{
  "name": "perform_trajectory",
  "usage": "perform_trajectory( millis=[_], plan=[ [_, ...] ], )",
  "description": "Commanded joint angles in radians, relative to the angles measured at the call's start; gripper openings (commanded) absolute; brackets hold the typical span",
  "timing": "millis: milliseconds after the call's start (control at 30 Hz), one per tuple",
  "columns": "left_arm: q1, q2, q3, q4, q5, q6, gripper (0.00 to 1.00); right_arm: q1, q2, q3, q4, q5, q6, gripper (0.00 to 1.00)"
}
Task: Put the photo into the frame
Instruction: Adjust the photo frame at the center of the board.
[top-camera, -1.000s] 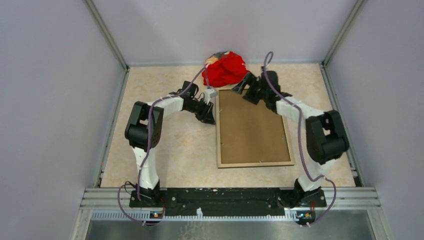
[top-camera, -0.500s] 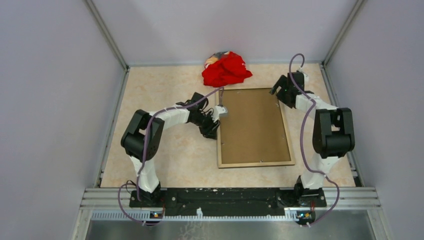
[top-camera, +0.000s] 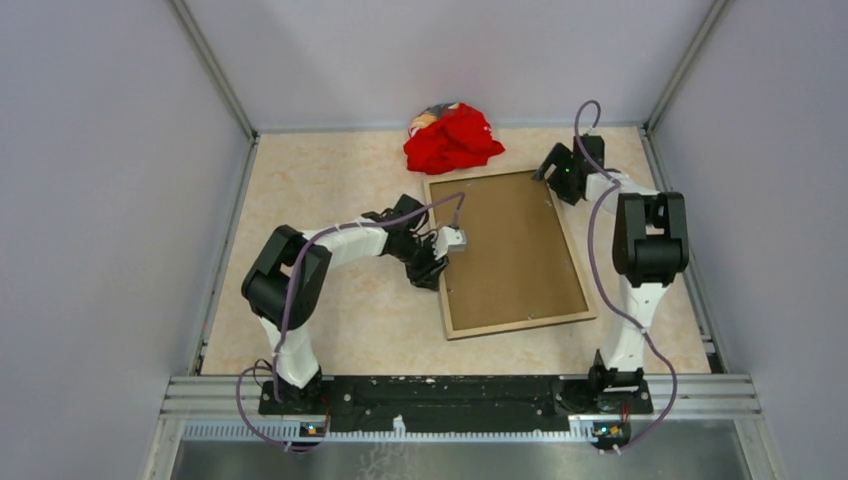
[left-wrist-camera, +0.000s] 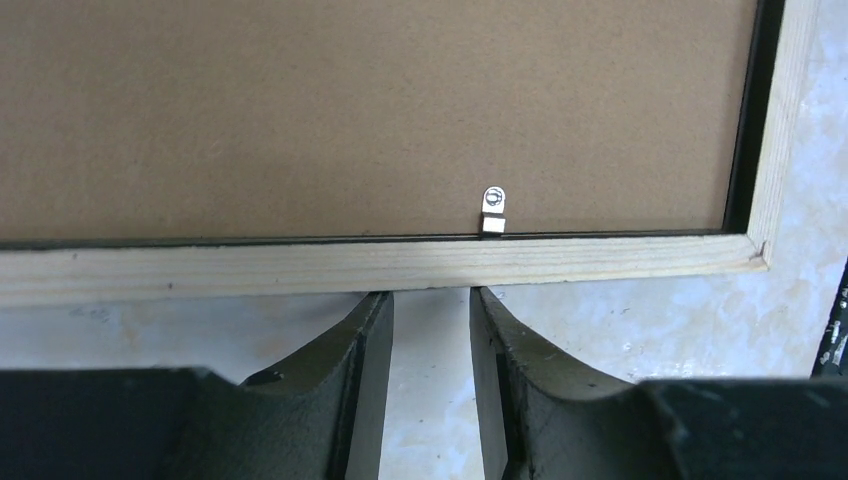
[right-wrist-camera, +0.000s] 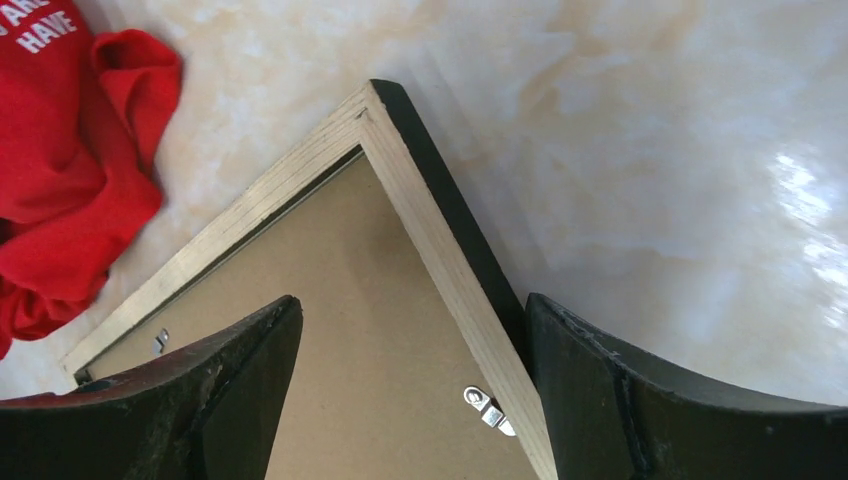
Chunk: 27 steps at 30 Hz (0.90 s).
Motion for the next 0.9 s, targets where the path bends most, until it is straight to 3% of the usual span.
perform_trajectory(
  millis=[0,200,400,700,867],
  plan=[
    [-0.049,-0.018,-0.030,-0.034,0.034,0.040,0.41,0.067,0.057,0.066,-0.029,-0.163,0.023,0.81],
    [-0.088,0.001,0.004,-0.054,0.106,0.046,0.42,0.129,0.015,-0.012,0.050,-0.225,0.102,0.79],
    [-0.145,0.025,0.044,-0.103,0.121,0.056,0.42,0.276,0.023,0.009,0.073,-0.249,0.126,0.78],
    [-0.132,-0.035,0.010,-0.099,0.087,0.028,0.43,0.462,0.174,0.273,-0.035,-0.347,0.071,0.78],
    [-0.090,-0.093,0.004,-0.179,0.109,0.041,0.55,0.487,0.180,0.424,-0.200,-0.289,-0.030,0.84]
  ],
)
